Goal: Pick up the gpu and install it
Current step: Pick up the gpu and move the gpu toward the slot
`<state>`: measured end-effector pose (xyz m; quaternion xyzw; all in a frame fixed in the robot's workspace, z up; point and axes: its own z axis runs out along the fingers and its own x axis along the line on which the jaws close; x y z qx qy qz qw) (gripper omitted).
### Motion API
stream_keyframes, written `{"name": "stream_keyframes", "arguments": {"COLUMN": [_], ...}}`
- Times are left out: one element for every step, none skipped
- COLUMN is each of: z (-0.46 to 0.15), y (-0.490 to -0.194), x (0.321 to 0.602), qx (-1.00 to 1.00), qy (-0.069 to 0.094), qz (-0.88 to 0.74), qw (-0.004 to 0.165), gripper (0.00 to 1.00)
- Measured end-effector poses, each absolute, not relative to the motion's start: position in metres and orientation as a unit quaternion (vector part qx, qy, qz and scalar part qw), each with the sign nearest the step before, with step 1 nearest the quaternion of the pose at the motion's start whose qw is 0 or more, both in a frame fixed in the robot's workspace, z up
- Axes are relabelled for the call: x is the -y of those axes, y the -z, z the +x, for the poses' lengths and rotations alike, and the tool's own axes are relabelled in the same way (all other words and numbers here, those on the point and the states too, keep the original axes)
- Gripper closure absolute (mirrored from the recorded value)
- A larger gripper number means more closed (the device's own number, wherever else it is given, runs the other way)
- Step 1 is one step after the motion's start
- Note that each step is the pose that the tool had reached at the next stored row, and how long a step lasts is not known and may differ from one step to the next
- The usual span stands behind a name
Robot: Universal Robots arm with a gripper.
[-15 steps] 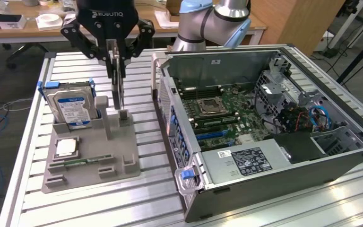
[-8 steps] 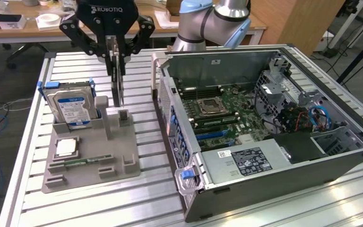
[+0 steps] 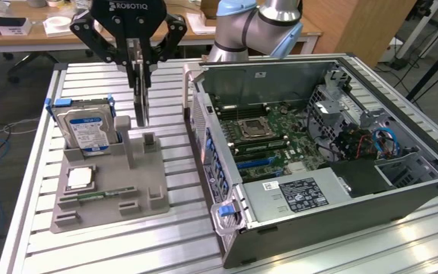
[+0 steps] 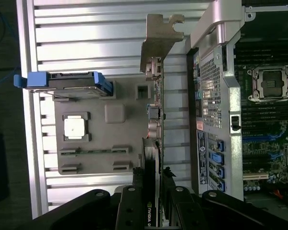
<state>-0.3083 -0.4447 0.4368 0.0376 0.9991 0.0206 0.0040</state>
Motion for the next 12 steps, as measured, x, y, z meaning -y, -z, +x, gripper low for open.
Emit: {"name": "stream_keyframes", "arguments": {"z": [-0.3083,-0.3083,-0.3083,-0.3083,-0.3083,-0.3083,-0.3083,-0.3083,-0.3078,-0.3072,-0.3068,-0.3064], "y": [-0.4374,-0.4376,-0.4376,-0.4376,-0.4377,-0.4377,-0.4377,-0.4377,-0.4378,-0.4378,-0.4377,-0.4377], "x": [0.4447,0.4447,0.4447,0.4447,0.4447,0.4447,0.4447,0.4447,0.4447,0.4447,0.4447,0.4447], "qx": [-0.999,-0.999,-0.999,-0.999,-0.999,-0.999,-0.999,-0.999,-0.999,-0.999,-0.999,-0.999], "qy": [-0.021,-0.021,-0.021,-0.021,-0.021,-0.021,-0.02,-0.02,-0.02,-0.02,-0.02,-0.021], "qz": [0.038,0.038,0.038,0.038,0.038,0.038,0.038,0.038,0.038,0.037,0.038,0.038], "qw": [0.004,0.004,0.004,0.004,0.004,0.004,0.004,0.004,0.004,0.004,0.004,0.004], "gripper": [0.74,0.74,0.74,0.74,0.74,0.74,0.74,0.74,0.74,0.74,0.74,0.74]}}
